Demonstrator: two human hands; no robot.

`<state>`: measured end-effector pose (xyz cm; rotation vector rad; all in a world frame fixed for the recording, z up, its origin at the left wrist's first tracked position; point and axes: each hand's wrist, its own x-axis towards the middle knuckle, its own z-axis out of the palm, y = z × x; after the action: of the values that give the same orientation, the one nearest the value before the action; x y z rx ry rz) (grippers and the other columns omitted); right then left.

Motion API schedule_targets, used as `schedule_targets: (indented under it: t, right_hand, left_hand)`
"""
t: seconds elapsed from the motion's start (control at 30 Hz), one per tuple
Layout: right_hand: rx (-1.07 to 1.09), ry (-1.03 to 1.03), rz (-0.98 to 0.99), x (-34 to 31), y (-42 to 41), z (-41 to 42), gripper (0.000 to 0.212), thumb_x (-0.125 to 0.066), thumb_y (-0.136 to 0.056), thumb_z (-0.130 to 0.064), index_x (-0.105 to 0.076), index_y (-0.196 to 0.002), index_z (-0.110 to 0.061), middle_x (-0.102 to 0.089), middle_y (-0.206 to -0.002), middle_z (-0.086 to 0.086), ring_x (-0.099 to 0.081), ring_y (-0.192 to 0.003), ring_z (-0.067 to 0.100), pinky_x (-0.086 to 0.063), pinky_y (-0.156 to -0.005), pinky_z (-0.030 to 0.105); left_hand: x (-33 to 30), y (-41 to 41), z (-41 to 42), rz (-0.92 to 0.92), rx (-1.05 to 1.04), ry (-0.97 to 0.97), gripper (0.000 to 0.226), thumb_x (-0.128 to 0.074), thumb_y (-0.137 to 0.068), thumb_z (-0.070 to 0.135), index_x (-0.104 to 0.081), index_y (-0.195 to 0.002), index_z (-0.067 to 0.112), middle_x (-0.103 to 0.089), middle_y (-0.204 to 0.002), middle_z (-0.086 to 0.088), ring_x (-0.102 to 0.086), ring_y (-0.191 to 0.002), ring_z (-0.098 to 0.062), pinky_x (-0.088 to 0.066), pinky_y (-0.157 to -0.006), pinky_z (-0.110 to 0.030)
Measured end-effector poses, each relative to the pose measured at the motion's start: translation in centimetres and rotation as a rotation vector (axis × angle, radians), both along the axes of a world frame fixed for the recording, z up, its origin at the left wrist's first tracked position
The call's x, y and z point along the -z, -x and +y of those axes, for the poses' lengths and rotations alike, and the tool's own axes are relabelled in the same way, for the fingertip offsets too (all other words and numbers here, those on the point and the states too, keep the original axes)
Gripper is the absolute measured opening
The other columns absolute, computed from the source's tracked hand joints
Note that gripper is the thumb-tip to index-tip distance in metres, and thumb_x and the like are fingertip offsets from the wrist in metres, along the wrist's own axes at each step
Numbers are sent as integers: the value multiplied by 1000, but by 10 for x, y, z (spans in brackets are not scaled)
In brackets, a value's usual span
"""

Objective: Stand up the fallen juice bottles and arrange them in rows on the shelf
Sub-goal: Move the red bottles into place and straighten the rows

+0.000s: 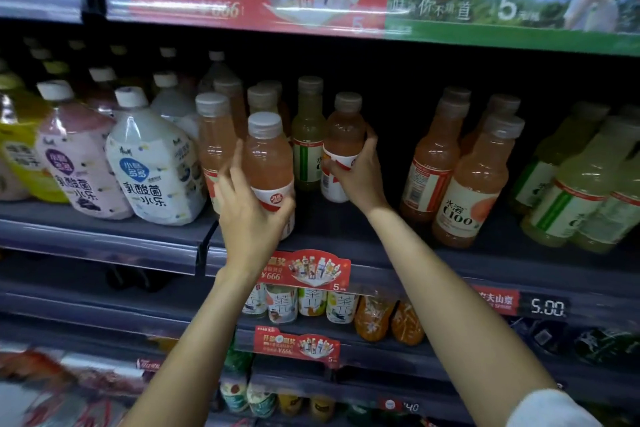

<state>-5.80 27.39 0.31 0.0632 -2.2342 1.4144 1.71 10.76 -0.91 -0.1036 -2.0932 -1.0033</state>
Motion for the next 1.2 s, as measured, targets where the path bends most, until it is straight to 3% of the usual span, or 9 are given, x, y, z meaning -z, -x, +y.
schedule_targets:
  t: [0.13, 0.23, 0.4, 0.53, 0.63, 0.73, 0.93, 1.1, 1.2]
  right_hand:
    - [-25, 8, 11, 2, -5, 6, 85, -79, -74, -19, -25, -139, -15, -43, -140, 7, -46, -127, 23, -42, -99, 32]
    - [21, -34, 18, 6, -15, 9, 83, -77, -76, -22, -25, -140, -17, -43, -139, 8, -47, -124, 25, -44, -96, 35]
    - [165, -150, -56, -8, -26, 20, 69, -56, -93, -31, -20, -149, -15, -25, -150, 12, -32, -135, 27, -31, -103, 31]
    - [31, -56, 29, -9, -55, 29, 58, -49, -97, -26, -22, -148, -21, -20, -152, 2, -24, -138, 13, -21, -105, 18]
    - [-110, -1, 58, 1, -67, 31, 68, -56, -93, -15, -19, -148, -27, -17, -154, -1, -21, -141, 13, -26, -110, 19]
    - [-182, -136, 72, 7, -68, 35, 86, -65, -88, -18, -7, -149, -31, -8, -158, 1, -10, -145, 12, -19, -113, 19]
    - [-43, -105, 46, 11, -48, 34, 93, -69, -84, -23, -4, -150, -27, -17, -157, 4, -22, -142, 16, -27, -113, 32]
    - [293, -458, 258, 14, -53, 15, 84, -63, -81, 1, -18, -147, -24, -18, -152, 17, -23, -139, 34, -32, -110, 49]
    - [139, -569, 536, 9, -52, -1, 66, -57, -79, 4, -37, -138, -18, -24, -146, 13, -29, -137, 35, -32, -111, 46]
  left_hand:
    - [-1, 0, 2, -9, 20, 8, 93, -80, -74, 27, -26, -148, 12, -39, -141, -15, -36, -131, -27, -25, -93, -16]
    - [-3, 1, 4, -23, 31, 16, 93, -81, -73, 31, -27, -147, 13, -42, -140, -15, -39, -129, -28, -25, -91, -15]
    - [-7, 2, 17, -80, 88, 95, 95, -74, -77, 46, -21, -151, 17, -49, -140, -10, -54, -119, -30, -47, -86, -38]
    - [-6, 13, 39, -81, 194, 101, 93, -72, -80, 46, -20, -152, 19, -50, -142, -7, -60, -113, -29, -51, -81, -36]
    - [-2, 24, 53, -125, 332, 59, 89, -68, -86, 40, -14, -154, 20, -42, -137, -16, -46, -123, -29, -39, -88, -21]
    - [-4, 33, 61, -197, 423, -21, 77, -60, -92, 38, -13, -152, 30, -36, -137, -13, -47, -123, -27, -39, -94, -21]
    - [-12, 34, 65, -150, 485, -75, 44, -49, -100, 17, -42, -144, 18, -47, -137, -4, -46, -99, 22, -31, -80, 5]
    - [-4, 29, 38, 144, 81, 24, 45, -58, -85, 10, -54, -129, 14, -47, -133, -13, -43, -122, -22, -40, -99, -28]
    - [-11, 30, 21, 195, -5, 132, 45, -58, -77, 3, -54, -121, 13, -39, -141, -19, -35, -130, -32, -32, -104, -28]
